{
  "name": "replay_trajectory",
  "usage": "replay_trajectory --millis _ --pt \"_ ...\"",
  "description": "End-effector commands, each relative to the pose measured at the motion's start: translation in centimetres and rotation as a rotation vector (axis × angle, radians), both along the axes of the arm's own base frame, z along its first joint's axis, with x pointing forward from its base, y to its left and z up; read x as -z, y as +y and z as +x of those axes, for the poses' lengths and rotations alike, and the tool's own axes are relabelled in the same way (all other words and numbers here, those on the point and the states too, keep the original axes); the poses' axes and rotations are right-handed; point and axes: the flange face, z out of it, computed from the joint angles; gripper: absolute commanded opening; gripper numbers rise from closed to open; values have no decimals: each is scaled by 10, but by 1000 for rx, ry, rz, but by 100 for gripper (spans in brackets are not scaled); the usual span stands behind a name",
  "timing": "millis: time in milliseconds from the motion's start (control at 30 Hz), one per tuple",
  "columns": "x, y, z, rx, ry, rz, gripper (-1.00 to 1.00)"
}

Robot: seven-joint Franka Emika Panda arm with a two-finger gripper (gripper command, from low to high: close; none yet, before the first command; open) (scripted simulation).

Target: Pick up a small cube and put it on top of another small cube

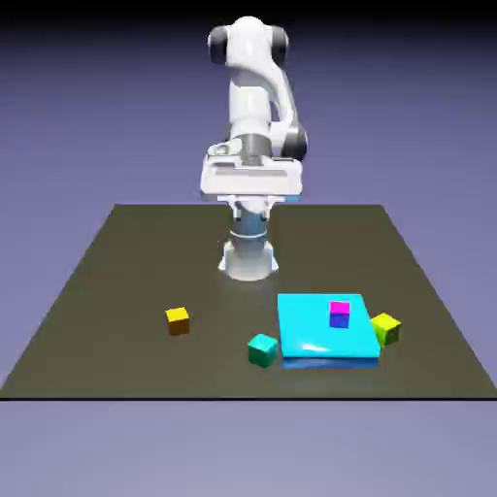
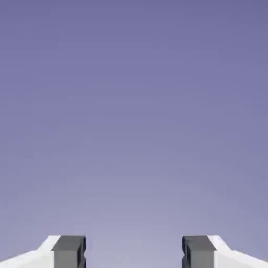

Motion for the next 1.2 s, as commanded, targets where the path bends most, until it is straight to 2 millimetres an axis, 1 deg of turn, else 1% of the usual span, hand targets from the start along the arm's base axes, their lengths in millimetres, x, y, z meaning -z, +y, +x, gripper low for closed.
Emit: replay_trajectory --millis 0,133,267,467,633,767,900,1033,1167 --pt "10 -5 2 37 41 50 0" --pt "52 -21 8 186 205 241 0" --pt "95 -33 9 341 367 421 0" --pt "155 -42 1 585 593 673 0" --pt "199 -45 -10 797 754 871 0" --pt "229 -45 -19 970 855 1025 0" --pt "254 -46 -27 1141 925 1179 0" --pt "276 -49 -32 1306 961 1336 0" --pt "293 -54 -33 1455 957 1497 0"
